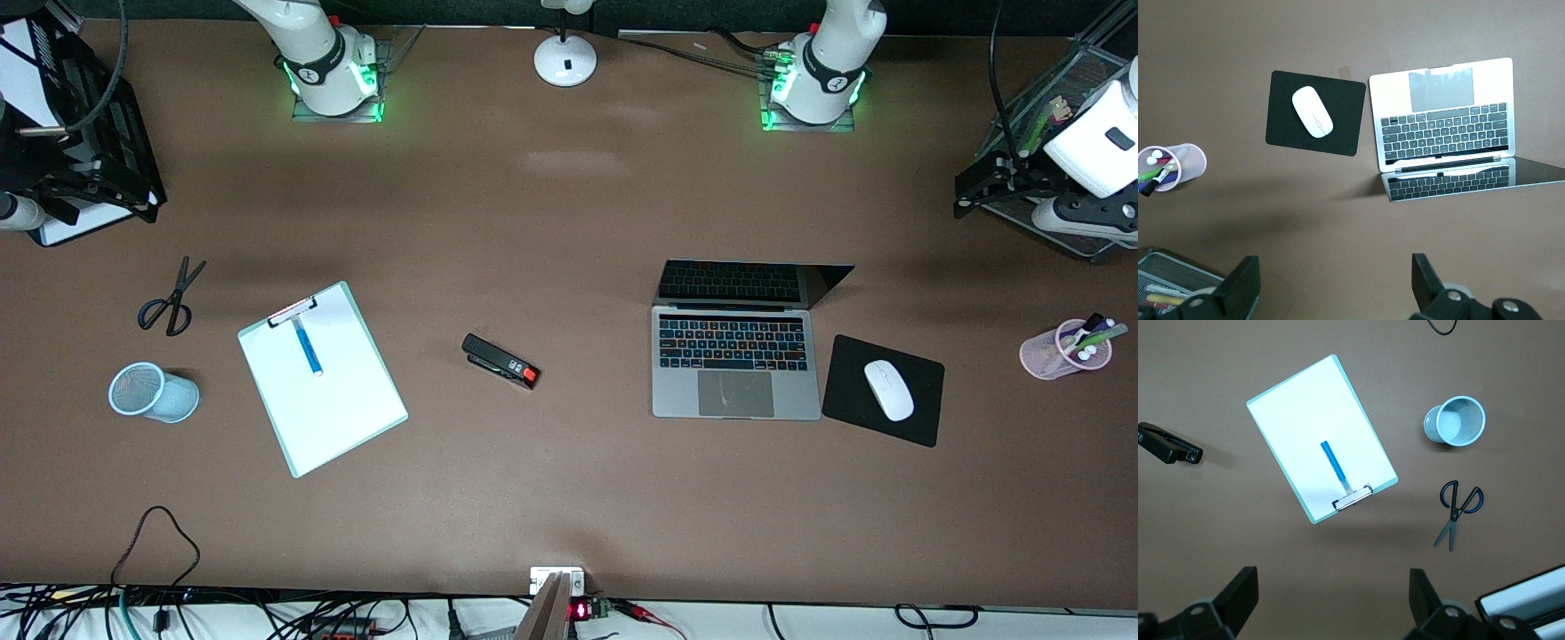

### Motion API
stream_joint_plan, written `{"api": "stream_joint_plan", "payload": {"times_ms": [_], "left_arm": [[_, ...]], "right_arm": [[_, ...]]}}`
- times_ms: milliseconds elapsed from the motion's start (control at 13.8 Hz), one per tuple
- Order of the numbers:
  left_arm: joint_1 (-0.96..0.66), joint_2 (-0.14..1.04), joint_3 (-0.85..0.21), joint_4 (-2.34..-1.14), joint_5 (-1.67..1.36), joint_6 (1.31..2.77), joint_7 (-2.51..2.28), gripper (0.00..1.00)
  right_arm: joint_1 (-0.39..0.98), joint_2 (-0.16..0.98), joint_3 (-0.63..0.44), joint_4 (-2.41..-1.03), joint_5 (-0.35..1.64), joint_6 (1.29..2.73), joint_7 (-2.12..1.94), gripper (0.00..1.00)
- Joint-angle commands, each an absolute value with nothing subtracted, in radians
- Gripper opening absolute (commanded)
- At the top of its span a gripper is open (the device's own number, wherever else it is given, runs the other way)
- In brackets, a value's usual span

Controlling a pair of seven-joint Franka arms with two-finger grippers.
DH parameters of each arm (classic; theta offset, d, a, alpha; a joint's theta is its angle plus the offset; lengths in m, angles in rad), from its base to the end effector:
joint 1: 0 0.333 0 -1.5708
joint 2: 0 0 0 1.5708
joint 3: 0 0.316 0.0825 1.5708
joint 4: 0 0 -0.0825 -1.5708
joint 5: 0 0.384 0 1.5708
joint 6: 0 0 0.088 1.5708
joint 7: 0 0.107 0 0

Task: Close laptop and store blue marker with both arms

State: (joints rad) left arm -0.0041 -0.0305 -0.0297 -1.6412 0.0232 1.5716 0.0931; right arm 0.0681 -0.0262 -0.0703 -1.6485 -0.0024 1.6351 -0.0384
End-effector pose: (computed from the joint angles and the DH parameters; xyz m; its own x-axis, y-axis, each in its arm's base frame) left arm 0.5433 -0.0161 0.6081 0.9911 -0.1265 -0.0412 -0.1274 -0.9916 -0.0204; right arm 0.5513 -0.0019 0.6078 0.9993 0.0363 0.0127 0.0363 -0.9993 0.0010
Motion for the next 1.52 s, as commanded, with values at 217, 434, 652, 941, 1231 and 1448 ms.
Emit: {"api": "stream_joint_plan", "payload": {"times_ms": [217, 434, 652, 941, 1231, 1448], "left_arm": [[-0.003, -0.025, -0.034, -1.624, 0.048, 1.559, 0.103, 1.00], [-0.003, -0.025, -0.032, -1.624, 0.048, 1.559, 0.103, 1.00], [-0.003, -0.025, -0.034, -1.624, 0.046, 1.559, 0.104, 1.00], [-0.003, -0.025, -0.031, -1.624, 0.048, 1.559, 0.104, 1.00], [-0.005, -0.017, -0.034, -1.624, 0.046, 1.551, 0.101, 1.00], [-0.005, 0.011, -0.040, -1.586, 0.043, 1.424, 0.103, 1.00]], "right_arm": [[0.066, -0.026, -0.069, -1.654, 0.014, 1.635, -0.051, 1.00], [0.066, -0.025, -0.069, -1.654, 0.014, 1.635, -0.051, 1.00], [0.066, -0.011, -0.069, -1.654, 0.014, 1.640, -0.052, 1.00], [0.067, 0.021, -0.067, -1.654, 0.015, 1.647, -0.054, 1.00], [0.077, 0.061, -0.066, -1.657, 0.015, 1.666, -0.055, 1.00], [0.078, 0.095, -0.066, -1.663, 0.014, 1.701, -0.055, 1.00]]}}
